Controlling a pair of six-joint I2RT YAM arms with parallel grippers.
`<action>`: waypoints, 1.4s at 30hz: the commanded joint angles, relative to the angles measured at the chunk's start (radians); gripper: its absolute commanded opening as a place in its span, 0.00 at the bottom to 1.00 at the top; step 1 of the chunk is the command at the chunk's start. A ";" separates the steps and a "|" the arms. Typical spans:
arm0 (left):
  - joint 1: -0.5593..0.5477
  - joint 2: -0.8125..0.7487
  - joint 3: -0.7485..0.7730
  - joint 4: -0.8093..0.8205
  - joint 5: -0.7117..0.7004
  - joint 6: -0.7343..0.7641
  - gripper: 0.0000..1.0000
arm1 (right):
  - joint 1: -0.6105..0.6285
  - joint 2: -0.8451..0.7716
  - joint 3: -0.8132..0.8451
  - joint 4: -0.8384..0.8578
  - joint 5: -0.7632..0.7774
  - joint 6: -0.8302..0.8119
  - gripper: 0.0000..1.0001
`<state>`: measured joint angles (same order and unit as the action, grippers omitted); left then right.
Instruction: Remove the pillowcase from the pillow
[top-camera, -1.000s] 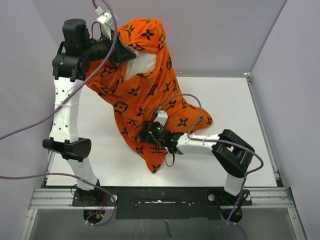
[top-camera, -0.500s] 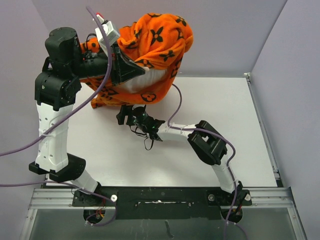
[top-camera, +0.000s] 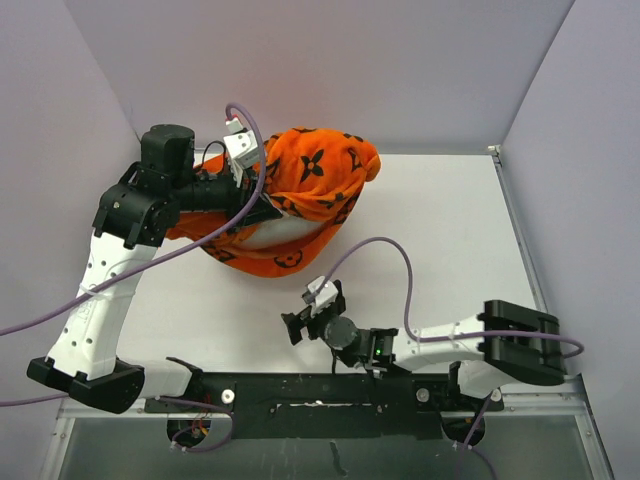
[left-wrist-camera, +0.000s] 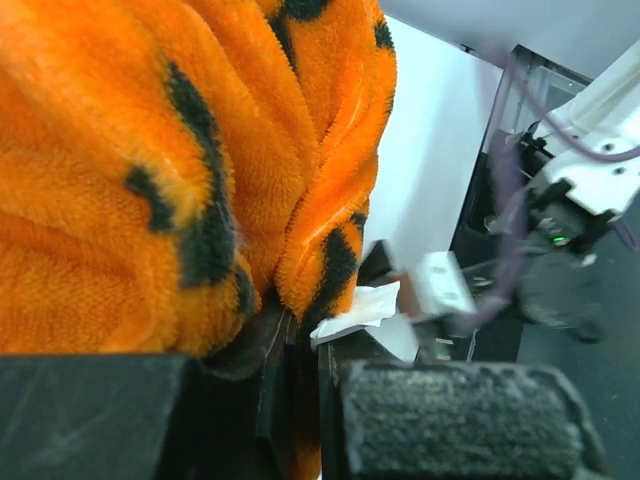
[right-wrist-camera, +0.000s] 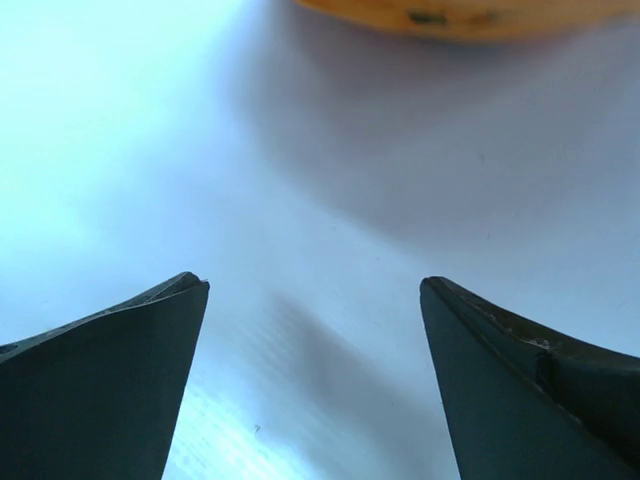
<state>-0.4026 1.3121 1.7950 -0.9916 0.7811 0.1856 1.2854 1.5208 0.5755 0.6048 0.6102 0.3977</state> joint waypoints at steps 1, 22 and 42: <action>0.014 -0.023 0.038 0.110 -0.026 0.014 0.00 | 0.148 -0.235 -0.019 0.243 0.257 -0.413 0.92; 0.011 0.000 0.083 0.086 -0.029 -0.040 0.00 | -0.026 -0.318 0.442 -0.245 -0.280 -1.029 0.88; 0.011 0.051 0.198 0.033 -0.069 -0.102 0.00 | -0.115 -0.283 0.519 -0.348 -0.354 -1.004 0.83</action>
<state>-0.3973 1.3693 1.9244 -1.0008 0.6884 0.1131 1.2232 1.2095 1.0111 0.2264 0.2680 -0.5964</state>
